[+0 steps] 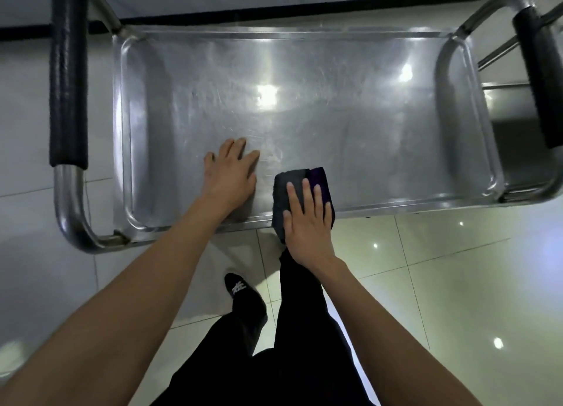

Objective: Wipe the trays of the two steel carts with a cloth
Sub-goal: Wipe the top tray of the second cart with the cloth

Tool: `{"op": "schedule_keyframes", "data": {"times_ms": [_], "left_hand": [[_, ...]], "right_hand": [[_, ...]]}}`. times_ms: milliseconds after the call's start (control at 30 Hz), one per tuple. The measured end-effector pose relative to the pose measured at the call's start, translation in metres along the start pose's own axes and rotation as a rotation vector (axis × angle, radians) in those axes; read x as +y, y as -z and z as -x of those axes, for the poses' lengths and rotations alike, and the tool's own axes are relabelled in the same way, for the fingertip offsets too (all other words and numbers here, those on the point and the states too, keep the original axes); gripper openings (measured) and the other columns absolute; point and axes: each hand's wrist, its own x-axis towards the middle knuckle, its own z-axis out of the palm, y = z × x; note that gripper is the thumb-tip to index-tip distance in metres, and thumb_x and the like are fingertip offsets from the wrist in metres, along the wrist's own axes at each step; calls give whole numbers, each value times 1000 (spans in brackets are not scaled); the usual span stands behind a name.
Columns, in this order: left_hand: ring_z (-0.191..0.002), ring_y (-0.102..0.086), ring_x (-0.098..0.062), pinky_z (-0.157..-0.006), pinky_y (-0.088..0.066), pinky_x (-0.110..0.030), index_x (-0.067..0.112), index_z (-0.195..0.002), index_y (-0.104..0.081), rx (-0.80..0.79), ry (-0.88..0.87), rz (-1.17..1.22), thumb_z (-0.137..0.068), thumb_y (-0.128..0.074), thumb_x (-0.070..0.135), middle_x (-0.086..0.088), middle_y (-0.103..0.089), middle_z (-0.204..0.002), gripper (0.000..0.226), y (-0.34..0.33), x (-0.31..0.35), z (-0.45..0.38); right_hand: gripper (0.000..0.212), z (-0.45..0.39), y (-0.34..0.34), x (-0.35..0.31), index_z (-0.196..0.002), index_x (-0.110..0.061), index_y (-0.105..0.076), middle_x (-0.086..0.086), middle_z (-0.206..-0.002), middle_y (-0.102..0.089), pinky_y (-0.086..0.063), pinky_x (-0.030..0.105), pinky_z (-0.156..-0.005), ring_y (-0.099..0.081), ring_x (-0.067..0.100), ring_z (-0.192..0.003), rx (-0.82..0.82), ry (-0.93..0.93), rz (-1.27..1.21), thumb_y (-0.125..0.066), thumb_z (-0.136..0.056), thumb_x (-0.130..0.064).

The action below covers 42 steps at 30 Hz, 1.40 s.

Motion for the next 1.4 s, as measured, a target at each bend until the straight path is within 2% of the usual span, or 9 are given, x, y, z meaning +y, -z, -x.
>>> {"op": "schedule_keyframes", "data": {"times_ms": [167, 367, 467, 567, 733, 967, 1133, 1300, 1400], "left_hand": [[-149, -17, -29, -112, -24, -59, 27, -143, -46, -11, 5, 10, -95, -53, 33, -7, -26, -160, 49, 1, 1, -2], [-140, -31, -27, -109, -29, -52, 17, -132, -53, 80, 87, 64, -93, -55, 28, -5, -42, -147, 41, 8, -1, -16], [-133, -38, -27, -106, -33, -51, 17, -121, -59, 144, 134, 94, -91, -58, 26, -7, -47, -135, 32, 11, -8, -29], [-115, -48, -26, -99, -38, -49, 17, -106, -65, 171, 156, 105, -89, -59, 23, -5, -52, -116, 19, 15, -15, -47], [-110, -49, -30, -91, -41, -46, 20, -116, -67, 154, 253, 57, -87, -63, 23, -7, -55, -111, 29, 21, -9, -60], [-108, -55, -35, -85, -46, -45, 20, -109, -71, 158, 308, 77, -82, -65, 17, -9, -61, -107, 28, 29, -4, -66], [-123, -53, -35, -100, -45, -50, 13, -119, -70, 177, 244, 145, -89, -66, 14, -12, -62, -115, 30, 24, -12, -59], [-119, -52, -29, -87, -53, -40, 15, -123, -67, 121, 248, 241, -95, -59, 23, -9, -54, -127, 30, 27, -22, -54], [-122, -52, -31, -94, -50, -42, 10, -126, -65, 84, 154, 218, -98, -55, 21, -10, -53, -134, 32, 32, -28, -53]], "right_hand": [[58, -6, 1, -6, -158, -35, 3, 0, -167, 7, -1, 52, -122, 11, 24, -153, 0, -31, -23, -7, -101, -42], [58, -43, 2, -8, -159, -34, 2, 2, -168, 3, -4, 54, -122, 7, 26, -154, 28, 45, 12, -13, -103, -40], [58, -87, 9, -14, -158, -33, 2, 2, -168, 4, 1, 53, -121, 8, 27, -153, 21, 83, 0, -13, -103, -41], [59, -147, 23, -24, -158, -33, 3, 2, -167, 6, 4, 53, -120, 10, 27, -153, 8, 121, -20, -10, -101, -43], [59, -253, 53, -43, -158, -32, 1, 2, -167, 8, 2, 56, -122, 12, 27, -153, -45, 207, -41, -15, -103, -41], [61, -360, 82, -69, -159, -31, 0, 2, -167, 9, 2, 56, -121, 12, 28, -153, -58, 275, -62, -22, -103, -38], [60, -367, 80, -72, -159, -32, -1, 3, -167, 7, 2, 56, -121, 11, 29, -153, -18, 301, -19, -22, -103, -38], [58, -338, 74, -67, -159, -33, -2, 2, -167, 7, 1, 55, -122, 10, 28, -153, -32, 308, 2, -21, -104, -38], [58, -293, 63, -64, -159, -34, 2, 1, -167, 10, 3, 54, -122, 13, 26, -153, -46, 262, 15, -20, -105, -39]]}}
